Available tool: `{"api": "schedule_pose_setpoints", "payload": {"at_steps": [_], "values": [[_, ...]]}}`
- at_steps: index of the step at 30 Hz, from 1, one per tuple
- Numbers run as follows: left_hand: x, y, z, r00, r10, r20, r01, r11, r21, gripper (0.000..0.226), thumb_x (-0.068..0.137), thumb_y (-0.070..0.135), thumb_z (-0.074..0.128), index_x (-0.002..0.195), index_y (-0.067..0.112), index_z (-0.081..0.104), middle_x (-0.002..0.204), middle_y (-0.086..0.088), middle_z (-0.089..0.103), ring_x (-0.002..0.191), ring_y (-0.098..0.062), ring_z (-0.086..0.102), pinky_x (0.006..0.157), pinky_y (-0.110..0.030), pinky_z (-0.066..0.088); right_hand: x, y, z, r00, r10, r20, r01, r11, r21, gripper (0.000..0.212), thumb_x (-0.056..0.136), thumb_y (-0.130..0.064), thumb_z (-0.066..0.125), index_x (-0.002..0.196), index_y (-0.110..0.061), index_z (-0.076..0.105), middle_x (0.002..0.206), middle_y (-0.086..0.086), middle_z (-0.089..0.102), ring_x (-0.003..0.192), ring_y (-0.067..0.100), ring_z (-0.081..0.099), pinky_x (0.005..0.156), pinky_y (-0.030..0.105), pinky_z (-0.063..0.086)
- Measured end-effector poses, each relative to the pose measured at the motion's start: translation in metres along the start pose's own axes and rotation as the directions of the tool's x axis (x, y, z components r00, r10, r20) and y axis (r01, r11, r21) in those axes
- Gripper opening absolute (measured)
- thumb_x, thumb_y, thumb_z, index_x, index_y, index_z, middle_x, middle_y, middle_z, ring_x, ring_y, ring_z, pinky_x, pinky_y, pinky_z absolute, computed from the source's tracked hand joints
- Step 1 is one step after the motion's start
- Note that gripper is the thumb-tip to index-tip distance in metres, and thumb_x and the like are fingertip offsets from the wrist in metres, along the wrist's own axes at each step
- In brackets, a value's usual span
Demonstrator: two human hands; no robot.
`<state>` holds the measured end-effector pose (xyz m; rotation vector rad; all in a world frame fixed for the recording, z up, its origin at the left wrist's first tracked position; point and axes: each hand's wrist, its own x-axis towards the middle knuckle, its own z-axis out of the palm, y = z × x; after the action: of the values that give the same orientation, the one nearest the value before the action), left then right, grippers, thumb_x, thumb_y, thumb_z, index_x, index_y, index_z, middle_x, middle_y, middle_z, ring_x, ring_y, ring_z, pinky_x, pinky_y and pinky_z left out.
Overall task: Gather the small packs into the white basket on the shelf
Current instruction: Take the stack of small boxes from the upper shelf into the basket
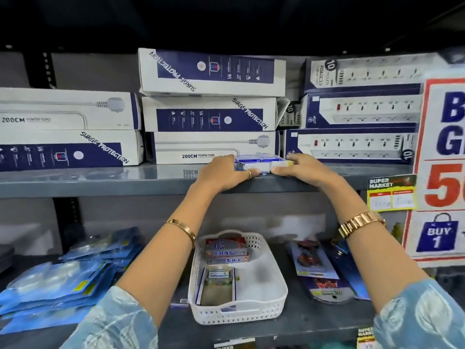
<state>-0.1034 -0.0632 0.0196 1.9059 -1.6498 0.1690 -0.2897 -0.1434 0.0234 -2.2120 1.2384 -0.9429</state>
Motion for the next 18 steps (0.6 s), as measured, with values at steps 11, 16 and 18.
{"api": "schedule_pose_setpoints", "payload": {"at_steps": [11,16,18], "values": [[0.033,-0.015,-0.003,0.934,0.104,0.341,0.016,0.944,-0.330,0.053,0.078,0.050,0.069,0.118,0.017,0.063,0.123,0.001,0.064,0.111,-0.017,0.059,0.104,-0.034,0.044,0.035,0.006,-0.013,0.957,-0.032,0.287,-0.002,0.993,0.117,0.060,0.077,-0.025,0.072,0.129,-0.005,0.053,0.119,0.004,0.060,0.099,0.014,0.050,0.089,0.025,0.032],[0.029,-0.014,-0.004,0.940,0.108,0.325,0.003,0.946,-0.324,0.054,0.077,0.051,0.069,0.117,0.015,0.063,0.122,-0.001,0.064,0.112,-0.018,0.058,0.107,-0.039,0.042,0.030,0.005,-0.013,0.960,-0.049,0.276,0.004,0.987,0.160,0.055,0.077,-0.023,0.072,0.127,-0.007,0.056,0.107,0.001,0.062,0.079,0.004,0.050,0.071,0.018,0.036],[0.023,-0.013,-0.006,0.941,0.112,0.320,0.003,0.942,-0.337,0.054,0.076,0.050,0.070,0.117,0.015,0.063,0.122,-0.001,0.064,0.113,-0.018,0.057,0.107,-0.040,0.041,0.025,0.005,-0.014,0.963,-0.054,0.262,0.003,0.982,0.189,0.058,0.076,-0.023,0.073,0.129,-0.007,0.054,0.110,0.001,0.062,0.082,0.005,0.052,0.075,0.018,0.038]]}}
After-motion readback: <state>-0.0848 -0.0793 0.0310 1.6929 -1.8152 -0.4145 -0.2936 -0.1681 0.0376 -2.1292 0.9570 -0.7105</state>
